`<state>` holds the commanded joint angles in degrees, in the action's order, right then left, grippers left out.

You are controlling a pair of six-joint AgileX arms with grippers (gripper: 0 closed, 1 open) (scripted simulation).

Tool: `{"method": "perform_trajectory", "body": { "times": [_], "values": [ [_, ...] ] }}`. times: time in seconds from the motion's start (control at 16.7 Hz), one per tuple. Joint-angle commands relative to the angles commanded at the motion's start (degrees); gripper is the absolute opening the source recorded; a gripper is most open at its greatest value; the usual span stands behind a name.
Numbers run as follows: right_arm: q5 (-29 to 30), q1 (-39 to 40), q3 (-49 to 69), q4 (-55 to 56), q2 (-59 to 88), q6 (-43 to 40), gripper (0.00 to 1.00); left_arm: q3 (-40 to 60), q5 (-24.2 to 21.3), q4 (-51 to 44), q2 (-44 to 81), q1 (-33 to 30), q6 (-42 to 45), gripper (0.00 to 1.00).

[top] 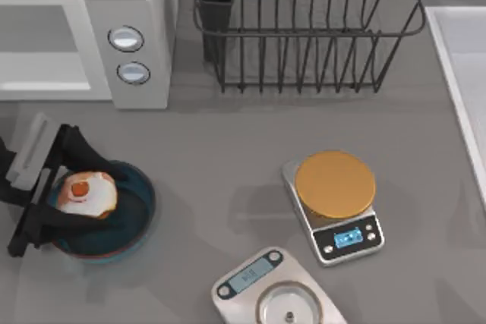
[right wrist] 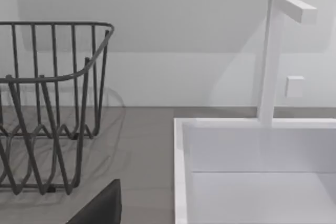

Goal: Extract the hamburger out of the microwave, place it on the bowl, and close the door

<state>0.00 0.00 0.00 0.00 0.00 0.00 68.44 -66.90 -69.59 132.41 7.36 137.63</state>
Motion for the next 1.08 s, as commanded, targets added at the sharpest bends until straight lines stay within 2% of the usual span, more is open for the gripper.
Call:
{"method": "perform_trajectory", "body": {
  "times": [0.12,0.18,0.6,0.66,0.78,0.9,1.08],
  "values": [
    [0.0,0.0,0.0,0.0,0.0,0.0,1.0,0.0,0.0,0.0,0.0,0.0,0.0,0.98],
    [0.0,0.0,0.0,0.0,0.0,0.0,1.0,0.0,0.0,0.0,0.0,0.0,0.0,1.0],
    [0.0,0.0,0.0,0.0,0.0,0.0,1.0,0.0,0.0,0.0,0.0,0.0,0.0,1.0],
    [0.0,0.0,0.0,0.0,0.0,0.0,1.0,0.24,0.44,-5.0,-3.38,0.88,-0.3,1.0],
    [0.0,0.0,0.0,0.0,0.0,0.0,1.0,0.03,0.84,-4.47,-3.93,0.87,-0.87,1.0],
    [0.0,0.0,0.0,0.0,0.0,0.0,1.0,-1.09,2.89,-1.78,-6.79,0.8,-3.84,1.0],
    [0.0,0.0,0.0,0.0,0.0,0.0,1.0,-4.44,8.47,5.48,-15.45,0.5,-12.82,1.0]
  ]
}}
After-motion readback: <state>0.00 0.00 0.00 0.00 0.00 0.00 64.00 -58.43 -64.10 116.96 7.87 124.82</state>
